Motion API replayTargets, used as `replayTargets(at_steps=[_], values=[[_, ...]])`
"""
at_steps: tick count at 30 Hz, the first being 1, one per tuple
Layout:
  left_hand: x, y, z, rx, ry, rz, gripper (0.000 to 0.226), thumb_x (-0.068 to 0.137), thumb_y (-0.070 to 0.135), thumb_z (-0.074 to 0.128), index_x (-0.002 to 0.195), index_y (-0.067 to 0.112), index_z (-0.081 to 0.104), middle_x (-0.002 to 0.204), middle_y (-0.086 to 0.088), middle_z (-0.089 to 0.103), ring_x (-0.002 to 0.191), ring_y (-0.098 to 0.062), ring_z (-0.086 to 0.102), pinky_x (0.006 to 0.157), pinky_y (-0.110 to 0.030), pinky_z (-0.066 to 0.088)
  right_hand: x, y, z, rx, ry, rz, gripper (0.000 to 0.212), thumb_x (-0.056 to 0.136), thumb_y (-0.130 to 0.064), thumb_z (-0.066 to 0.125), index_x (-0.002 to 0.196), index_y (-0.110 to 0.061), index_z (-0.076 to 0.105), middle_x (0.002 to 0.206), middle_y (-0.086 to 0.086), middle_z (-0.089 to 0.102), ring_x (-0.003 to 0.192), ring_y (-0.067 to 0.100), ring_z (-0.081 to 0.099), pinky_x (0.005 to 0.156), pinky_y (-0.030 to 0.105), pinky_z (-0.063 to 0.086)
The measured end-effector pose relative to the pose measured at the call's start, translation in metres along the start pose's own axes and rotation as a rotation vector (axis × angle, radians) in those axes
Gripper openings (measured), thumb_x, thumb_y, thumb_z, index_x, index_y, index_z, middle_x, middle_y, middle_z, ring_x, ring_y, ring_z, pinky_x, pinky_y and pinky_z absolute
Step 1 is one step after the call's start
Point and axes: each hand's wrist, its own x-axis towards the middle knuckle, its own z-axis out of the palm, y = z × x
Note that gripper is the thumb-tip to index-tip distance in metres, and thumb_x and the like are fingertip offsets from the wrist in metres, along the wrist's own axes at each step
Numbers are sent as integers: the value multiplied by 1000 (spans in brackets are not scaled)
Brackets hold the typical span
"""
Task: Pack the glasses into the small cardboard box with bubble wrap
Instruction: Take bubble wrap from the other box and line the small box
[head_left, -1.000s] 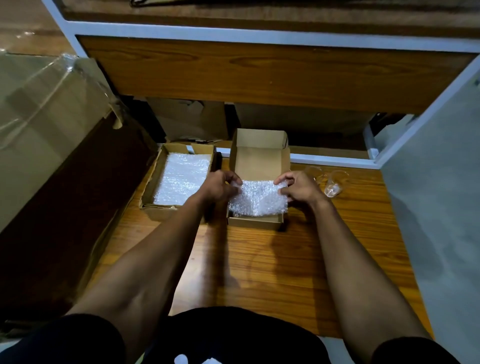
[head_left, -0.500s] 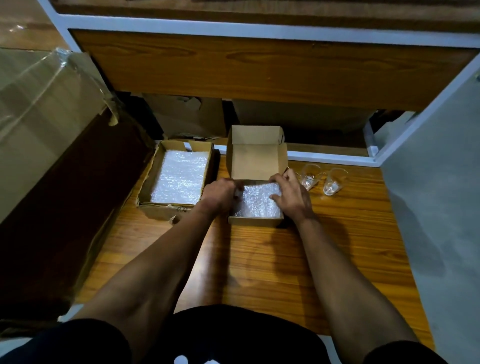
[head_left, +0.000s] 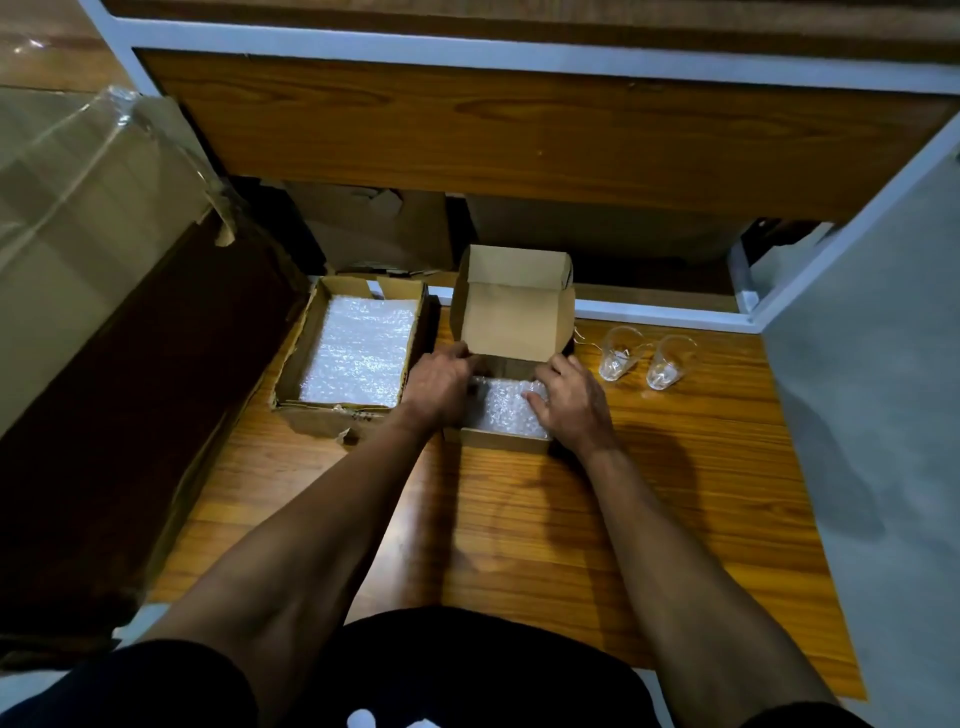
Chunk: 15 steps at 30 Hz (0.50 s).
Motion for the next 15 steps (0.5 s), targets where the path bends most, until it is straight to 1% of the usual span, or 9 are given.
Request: replayTargets(at_steps=[2,4,7,10,11,13,15], values=[[0,4,3,9,-48,47,35,95,44,69,128,31,68,132,-3,62,125,-27,55,99,-40,44,1,-1,0,-23,-95,-11,27,92,-37,75,113,-21,74,110,0,70,107,22,54,89,39,45],[1,9,6,71,-148,45,33,95,52,66,123,36,70,130,-1,66,129,-27,48,101,-41,37,2,-1,0,-90,-175,10,30,91,-41,75,117,-27,75,113,-3,74,113,21,50,94,40,38],[4,14,10,184,-288,-5,36,94,56,63,122,34,72,129,-3,66,133,-28,42,108,-48,31,5,-7,-2,-163,-240,44,39,88,-49,77,120,-28,74,113,-2,75,121,22,47,96,41,33],[8,16,11,265,-309,-35,40,96,59,56,118,29,71,126,-4,67,137,-28,38,109,-54,26,9,-19,-8,-267,-296,46,37,89,-54,74,112,-26,74,111,-1,74,123,23,46,97,43,32],[9,16,11,285,-301,-39,41,96,59,56,117,28,71,125,-5,68,138,-29,38,110,-54,26,9,-22,-9,-285,-290,35,33,91,-52,72,110,-25,73,111,0,73,123,23,45,98,43,33],[9,16,10,294,-272,-37,40,94,59,59,115,26,70,123,-7,69,138,-31,39,110,-55,28,9,-28,-10,-286,-256,-3,21,96,-35,68,114,-25,73,114,2,72,126,25,46,100,42,35],[9,18,10,250,-204,-13,33,93,51,63,114,25,69,120,-8,69,132,-30,47,107,-51,33,9,-34,-8,-250,-240,-63,26,97,-14,64,121,-20,69,118,5,69,124,26,49,101,39,40]])
